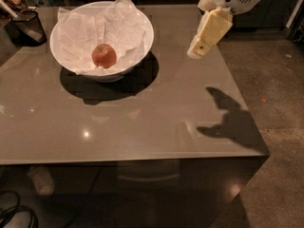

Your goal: Pick apple from white bowl

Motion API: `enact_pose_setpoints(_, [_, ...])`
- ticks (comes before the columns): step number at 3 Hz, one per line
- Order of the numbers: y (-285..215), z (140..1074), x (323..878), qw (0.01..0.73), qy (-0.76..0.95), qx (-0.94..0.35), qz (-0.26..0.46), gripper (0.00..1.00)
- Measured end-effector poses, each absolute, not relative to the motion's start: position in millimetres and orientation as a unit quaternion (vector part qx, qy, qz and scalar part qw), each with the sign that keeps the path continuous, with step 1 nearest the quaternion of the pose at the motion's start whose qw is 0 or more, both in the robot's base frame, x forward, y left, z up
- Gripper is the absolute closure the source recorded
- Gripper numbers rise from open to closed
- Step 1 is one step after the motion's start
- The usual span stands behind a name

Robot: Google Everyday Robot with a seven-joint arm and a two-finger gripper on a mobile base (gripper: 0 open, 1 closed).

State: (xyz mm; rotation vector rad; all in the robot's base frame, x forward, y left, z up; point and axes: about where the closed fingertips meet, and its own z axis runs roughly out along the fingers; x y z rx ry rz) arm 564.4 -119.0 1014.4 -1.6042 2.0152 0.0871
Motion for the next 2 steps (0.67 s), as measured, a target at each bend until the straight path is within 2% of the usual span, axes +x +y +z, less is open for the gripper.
enact_pose_setpoints(2, [-100, 1018, 584, 0.281, 0.740, -0.610, 0.042, 0.17])
